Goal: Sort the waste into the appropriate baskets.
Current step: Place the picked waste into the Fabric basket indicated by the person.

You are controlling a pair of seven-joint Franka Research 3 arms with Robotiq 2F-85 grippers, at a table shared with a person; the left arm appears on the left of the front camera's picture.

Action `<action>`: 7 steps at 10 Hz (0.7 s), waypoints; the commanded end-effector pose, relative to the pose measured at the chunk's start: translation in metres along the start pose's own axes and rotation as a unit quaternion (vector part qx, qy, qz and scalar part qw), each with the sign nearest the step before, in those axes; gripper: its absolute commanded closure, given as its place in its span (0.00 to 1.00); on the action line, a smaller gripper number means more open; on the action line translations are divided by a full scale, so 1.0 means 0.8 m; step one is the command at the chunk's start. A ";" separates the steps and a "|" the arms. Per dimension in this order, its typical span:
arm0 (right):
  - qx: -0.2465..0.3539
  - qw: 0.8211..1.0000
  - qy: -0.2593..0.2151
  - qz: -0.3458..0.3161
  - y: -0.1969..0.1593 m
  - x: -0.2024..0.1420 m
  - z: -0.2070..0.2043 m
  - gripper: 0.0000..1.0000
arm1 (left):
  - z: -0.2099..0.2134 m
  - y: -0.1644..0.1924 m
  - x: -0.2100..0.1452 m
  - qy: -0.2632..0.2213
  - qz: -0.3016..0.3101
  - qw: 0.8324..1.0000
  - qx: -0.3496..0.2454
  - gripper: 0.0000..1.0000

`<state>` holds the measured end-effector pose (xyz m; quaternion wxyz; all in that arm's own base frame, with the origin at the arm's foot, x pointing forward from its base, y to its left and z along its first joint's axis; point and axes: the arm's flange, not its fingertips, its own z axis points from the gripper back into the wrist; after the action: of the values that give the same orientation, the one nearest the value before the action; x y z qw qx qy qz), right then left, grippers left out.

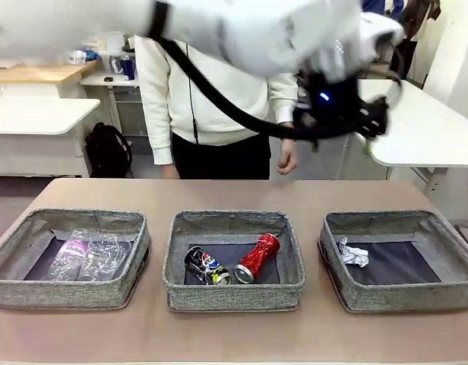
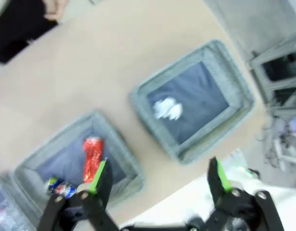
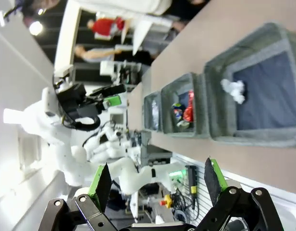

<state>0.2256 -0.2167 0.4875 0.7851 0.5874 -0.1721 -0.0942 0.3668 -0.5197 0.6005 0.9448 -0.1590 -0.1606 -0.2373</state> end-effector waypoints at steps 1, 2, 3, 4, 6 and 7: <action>0.025 0.996 0.079 0.037 0.024 0.037 -0.070 0.00 | 0.081 0.124 -0.059 0.032 0.039 0.998 -0.049 0.00; 0.031 0.988 0.142 0.048 0.032 0.046 -0.120 0.00 | 0.101 0.183 -0.069 -0.004 0.075 0.996 -0.037 0.00; 0.037 0.982 0.178 0.040 0.034 0.053 -0.163 0.00 | 0.115 0.240 -0.086 0.007 0.087 0.991 -0.100 0.00; 0.043 0.980 0.192 0.035 0.036 0.056 -0.204 0.00 | 0.125 0.295 -0.115 0.003 0.114 0.985 -0.132 0.00; 0.039 0.976 0.216 0.013 0.038 0.058 -0.249 0.00 | 0.146 0.379 -0.177 -0.033 0.132 0.966 -0.220 0.00; 0.038 0.976 0.214 0.004 0.041 0.064 -0.252 0.00 | 0.155 0.424 -0.210 -0.023 0.163 0.952 -0.259 0.00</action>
<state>0.3405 -0.0379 0.4657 0.7825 0.6196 0.0032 0.0609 0.3830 -0.1496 0.5855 0.9036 -0.3957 -0.1135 -0.1182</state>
